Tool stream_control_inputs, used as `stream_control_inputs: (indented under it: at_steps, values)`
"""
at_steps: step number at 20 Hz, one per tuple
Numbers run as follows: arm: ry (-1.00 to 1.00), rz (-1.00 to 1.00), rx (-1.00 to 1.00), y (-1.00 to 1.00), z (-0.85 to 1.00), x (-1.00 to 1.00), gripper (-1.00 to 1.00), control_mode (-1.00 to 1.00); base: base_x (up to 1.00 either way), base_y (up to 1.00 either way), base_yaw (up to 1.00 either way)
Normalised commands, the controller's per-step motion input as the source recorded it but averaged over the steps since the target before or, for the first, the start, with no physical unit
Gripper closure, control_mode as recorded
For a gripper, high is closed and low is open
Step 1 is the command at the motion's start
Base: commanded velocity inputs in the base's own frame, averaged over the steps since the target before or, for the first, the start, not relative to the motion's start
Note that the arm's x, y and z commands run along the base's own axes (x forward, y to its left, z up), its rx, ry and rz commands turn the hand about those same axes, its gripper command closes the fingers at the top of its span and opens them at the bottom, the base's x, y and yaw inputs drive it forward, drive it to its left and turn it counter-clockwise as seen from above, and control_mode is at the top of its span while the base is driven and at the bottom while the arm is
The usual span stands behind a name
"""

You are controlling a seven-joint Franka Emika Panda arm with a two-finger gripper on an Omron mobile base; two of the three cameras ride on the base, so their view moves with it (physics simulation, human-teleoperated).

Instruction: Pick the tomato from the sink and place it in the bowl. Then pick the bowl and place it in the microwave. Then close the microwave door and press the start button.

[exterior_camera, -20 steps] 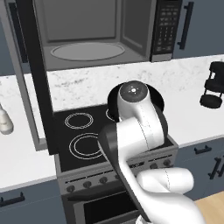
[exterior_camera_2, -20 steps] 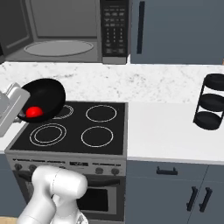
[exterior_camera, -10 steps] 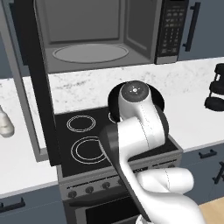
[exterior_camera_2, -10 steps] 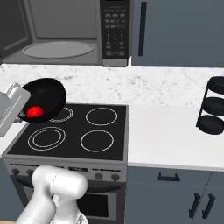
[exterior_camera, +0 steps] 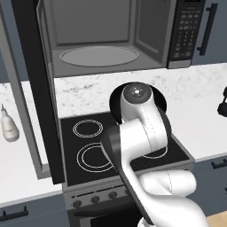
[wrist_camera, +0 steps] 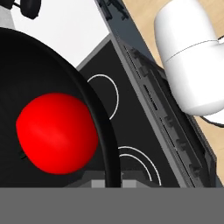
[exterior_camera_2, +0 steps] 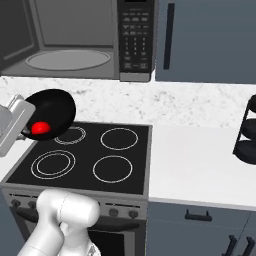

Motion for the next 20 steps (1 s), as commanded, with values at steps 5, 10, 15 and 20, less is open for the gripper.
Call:
stream_control_inputs:
  at_steps: [5,10,15,20]
  values:
    - [0.00,0.00,0.00,0.00,0.00,0.00,1.00,1.00,0.13,0.00,0.06]
    - [-0.11,0.02,0.00,0.00,0.18,-0.12,1.00,-1.00,0.00,0.00,0.00]
    - [-0.17,0.05,0.00,-0.11,0.89,-0.06,1.00,-1.00,0.00,0.00,0.00]
    - [-0.01,0.07,0.00,-0.17,0.68,0.32,1.00,-1.00,0.00,0.00,0.00]
